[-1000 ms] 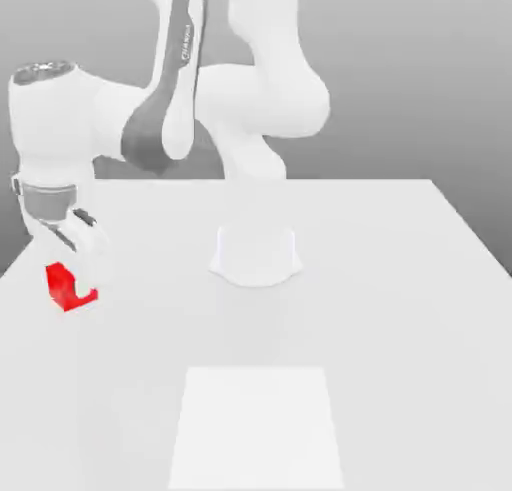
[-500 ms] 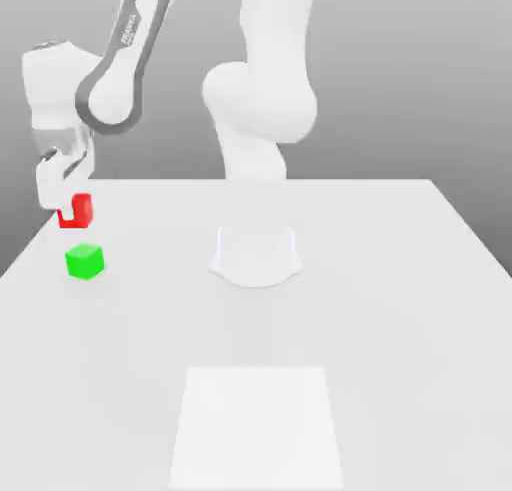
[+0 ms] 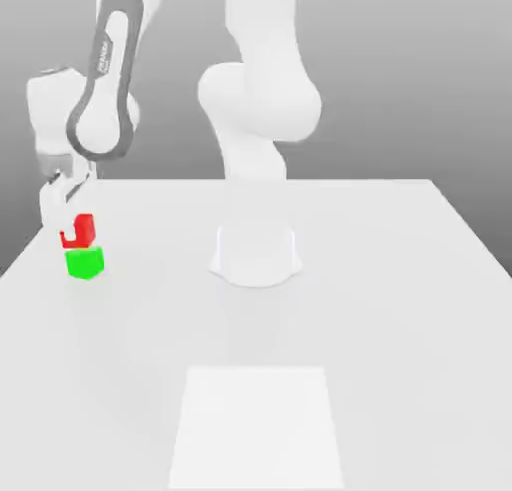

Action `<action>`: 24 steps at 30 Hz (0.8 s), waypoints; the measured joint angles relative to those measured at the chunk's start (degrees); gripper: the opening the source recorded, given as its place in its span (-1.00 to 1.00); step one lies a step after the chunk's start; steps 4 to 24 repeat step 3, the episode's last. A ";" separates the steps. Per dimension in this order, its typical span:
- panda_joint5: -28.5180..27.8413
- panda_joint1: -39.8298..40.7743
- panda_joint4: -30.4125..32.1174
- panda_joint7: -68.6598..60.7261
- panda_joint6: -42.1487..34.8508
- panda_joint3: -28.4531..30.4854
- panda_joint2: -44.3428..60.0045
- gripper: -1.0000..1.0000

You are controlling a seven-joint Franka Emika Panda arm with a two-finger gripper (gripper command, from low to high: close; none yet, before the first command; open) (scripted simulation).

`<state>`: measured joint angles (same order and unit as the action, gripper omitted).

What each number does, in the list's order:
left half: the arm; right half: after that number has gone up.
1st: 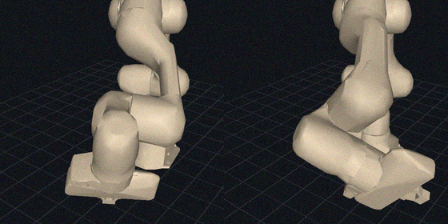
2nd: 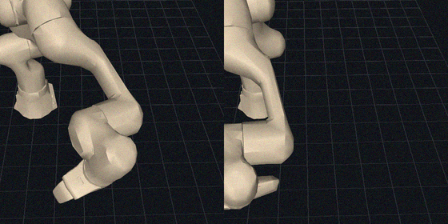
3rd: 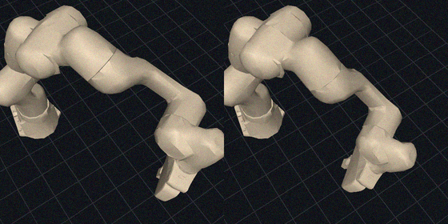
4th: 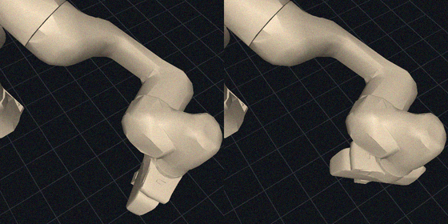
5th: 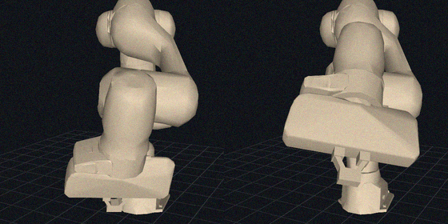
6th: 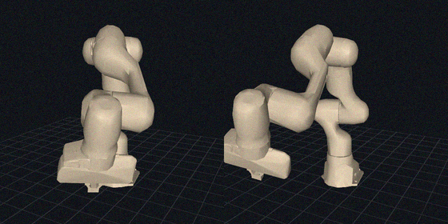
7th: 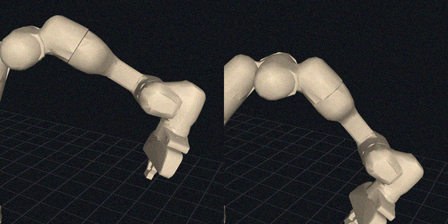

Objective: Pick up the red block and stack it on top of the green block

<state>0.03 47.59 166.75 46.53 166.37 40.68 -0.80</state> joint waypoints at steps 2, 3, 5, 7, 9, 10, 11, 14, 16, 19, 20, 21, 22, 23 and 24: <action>4.58 0.34 -0.05 -3.25 1.26 -1.65 1.90 -1.00; 6.97 0.61 -0.10 -4.96 1.87 -2.54 2.85 -1.00; 6.97 0.61 -0.10 -4.96 1.87 -2.54 2.85 -1.00; 6.97 0.61 -0.10 -4.96 1.87 -2.54 2.85 -1.00; 6.97 0.61 -0.10 -4.96 1.87 -2.54 2.85 -1.00; 6.97 0.61 -0.10 -4.96 1.87 -2.54 2.85 -1.00; 6.97 0.61 -0.10 -4.96 1.87 -2.54 2.85 -1.00; 6.97 0.61 -0.10 -4.96 1.87 -2.54 2.85 -1.00; 6.97 0.61 -0.10 -4.96 1.87 -2.54 2.85 -1.00; 6.97 0.61 -0.10 -4.96 1.87 -2.54 2.85 -1.00; 6.97 0.61 -0.10 -4.96 1.87 -2.54 2.85 -1.00; 6.97 0.61 -0.10 -4.96 1.87 -2.54 2.85 -1.00; 6.97 0.61 -0.10 -4.96 1.87 -2.54 2.85 -1.00; 6.97 0.61 -0.10 -4.96 1.87 -2.54 2.85 -1.00; 6.97 0.61 -0.10 -4.96 1.87 -2.54 2.85 -1.00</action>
